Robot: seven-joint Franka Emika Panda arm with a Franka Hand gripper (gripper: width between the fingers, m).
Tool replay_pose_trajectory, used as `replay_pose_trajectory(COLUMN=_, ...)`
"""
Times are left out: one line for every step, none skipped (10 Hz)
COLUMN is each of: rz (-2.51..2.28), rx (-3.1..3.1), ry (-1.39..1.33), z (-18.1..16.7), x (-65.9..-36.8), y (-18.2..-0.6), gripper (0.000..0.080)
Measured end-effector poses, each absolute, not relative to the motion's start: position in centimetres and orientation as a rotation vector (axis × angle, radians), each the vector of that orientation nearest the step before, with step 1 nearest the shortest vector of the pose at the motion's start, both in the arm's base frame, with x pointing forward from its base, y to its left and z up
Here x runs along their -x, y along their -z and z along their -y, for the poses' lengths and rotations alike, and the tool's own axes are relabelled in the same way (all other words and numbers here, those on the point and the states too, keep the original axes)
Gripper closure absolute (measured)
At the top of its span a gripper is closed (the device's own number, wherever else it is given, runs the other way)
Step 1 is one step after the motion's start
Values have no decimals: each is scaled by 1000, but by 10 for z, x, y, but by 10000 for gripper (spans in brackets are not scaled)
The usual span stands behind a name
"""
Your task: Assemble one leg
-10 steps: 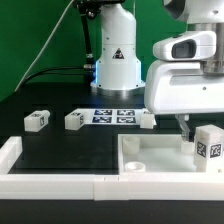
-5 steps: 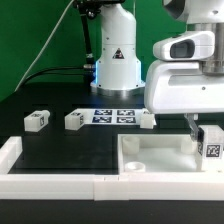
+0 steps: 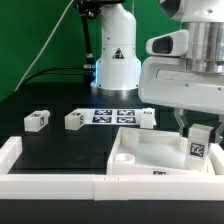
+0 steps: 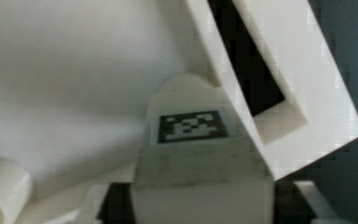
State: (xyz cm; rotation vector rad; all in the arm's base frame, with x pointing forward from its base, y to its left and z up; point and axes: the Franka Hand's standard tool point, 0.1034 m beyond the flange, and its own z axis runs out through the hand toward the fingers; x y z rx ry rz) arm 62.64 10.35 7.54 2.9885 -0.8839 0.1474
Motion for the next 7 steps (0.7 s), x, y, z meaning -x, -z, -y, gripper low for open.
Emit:
replay_pose_trajectory(rz=1069, rx=-2910, ry=-163, z=-98, x=-625, y=-76, gripper=492)
replay_pose_trajectory(rz=1155, rx=-2853, ry=-170, z=-90, x=-623, y=-76, gripper=488)
replay_pose_trajectory(rz=1216, rx=-2823, ry=-171, z=-87, x=-623, y=-76, gripper=488)
replay_pose_trajectory(rz=1261, rx=-2791, ry=-163, z=-81, x=-621, y=-76, gripper=484)
replay_pose_trajectory(rz=1251, rx=-2796, ry=-162, z=-82, x=-621, y=-76, gripper=484)
replay_pose_trajectory(rz=1250, rx=-2797, ry=-161, z=-82, x=-621, y=-76, gripper=296)
replay_pose_trajectory(rz=1251, rx=-2797, ry=-161, z=-82, x=-621, y=-76, gripper=296)
